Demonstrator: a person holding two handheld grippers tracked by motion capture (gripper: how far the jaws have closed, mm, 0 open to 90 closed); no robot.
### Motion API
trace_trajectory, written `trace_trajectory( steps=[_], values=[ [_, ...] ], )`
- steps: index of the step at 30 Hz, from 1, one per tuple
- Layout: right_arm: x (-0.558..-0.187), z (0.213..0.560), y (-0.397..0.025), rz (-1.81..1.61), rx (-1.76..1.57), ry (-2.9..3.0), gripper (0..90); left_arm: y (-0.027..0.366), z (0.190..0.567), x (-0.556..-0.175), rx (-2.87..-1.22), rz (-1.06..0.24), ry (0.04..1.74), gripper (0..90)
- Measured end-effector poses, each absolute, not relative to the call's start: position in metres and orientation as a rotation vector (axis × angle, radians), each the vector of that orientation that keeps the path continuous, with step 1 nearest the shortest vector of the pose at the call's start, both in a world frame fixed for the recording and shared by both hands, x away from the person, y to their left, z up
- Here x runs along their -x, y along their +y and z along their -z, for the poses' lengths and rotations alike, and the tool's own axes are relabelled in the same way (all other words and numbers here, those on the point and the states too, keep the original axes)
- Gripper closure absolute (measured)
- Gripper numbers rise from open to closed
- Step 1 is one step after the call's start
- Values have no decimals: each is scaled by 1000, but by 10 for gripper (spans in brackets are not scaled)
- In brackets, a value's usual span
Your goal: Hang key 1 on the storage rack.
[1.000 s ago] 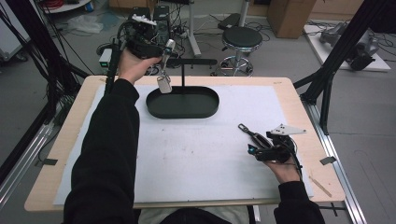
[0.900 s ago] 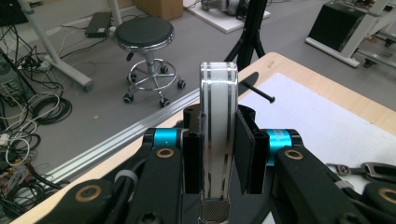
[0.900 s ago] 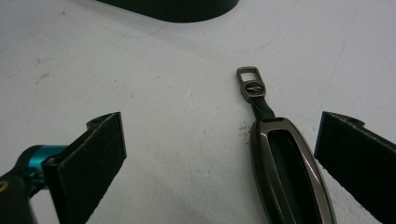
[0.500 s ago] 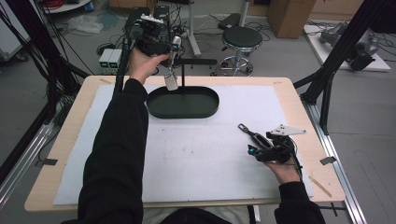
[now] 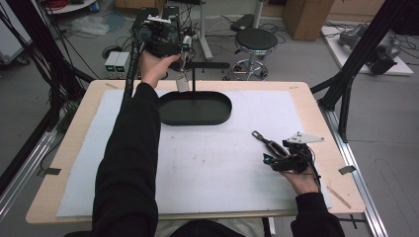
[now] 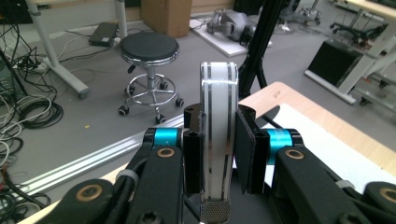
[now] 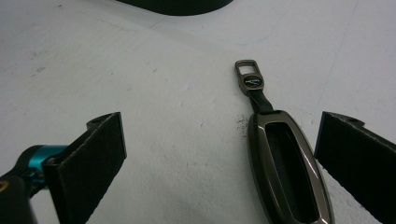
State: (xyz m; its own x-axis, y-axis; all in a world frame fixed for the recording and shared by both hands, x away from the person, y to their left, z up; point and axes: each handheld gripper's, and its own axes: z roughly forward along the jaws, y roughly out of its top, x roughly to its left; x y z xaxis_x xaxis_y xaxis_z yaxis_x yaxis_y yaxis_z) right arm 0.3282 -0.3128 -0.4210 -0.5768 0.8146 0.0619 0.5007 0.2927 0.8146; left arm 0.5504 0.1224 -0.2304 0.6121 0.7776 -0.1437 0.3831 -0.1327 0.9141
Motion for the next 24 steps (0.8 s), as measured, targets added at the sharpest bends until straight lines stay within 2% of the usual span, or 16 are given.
trace_trajectory(
  steps=[11, 24],
  values=[
    [-328, 421, -313, -1179, -1183, 2200, 14, 119, 236, -559, -1681, -439, 982, 746],
    [-327, 422, -313, -1161, -1184, 2206, 14, 117, 239, -566, -1661, -538, 1023, 745]
  ],
)
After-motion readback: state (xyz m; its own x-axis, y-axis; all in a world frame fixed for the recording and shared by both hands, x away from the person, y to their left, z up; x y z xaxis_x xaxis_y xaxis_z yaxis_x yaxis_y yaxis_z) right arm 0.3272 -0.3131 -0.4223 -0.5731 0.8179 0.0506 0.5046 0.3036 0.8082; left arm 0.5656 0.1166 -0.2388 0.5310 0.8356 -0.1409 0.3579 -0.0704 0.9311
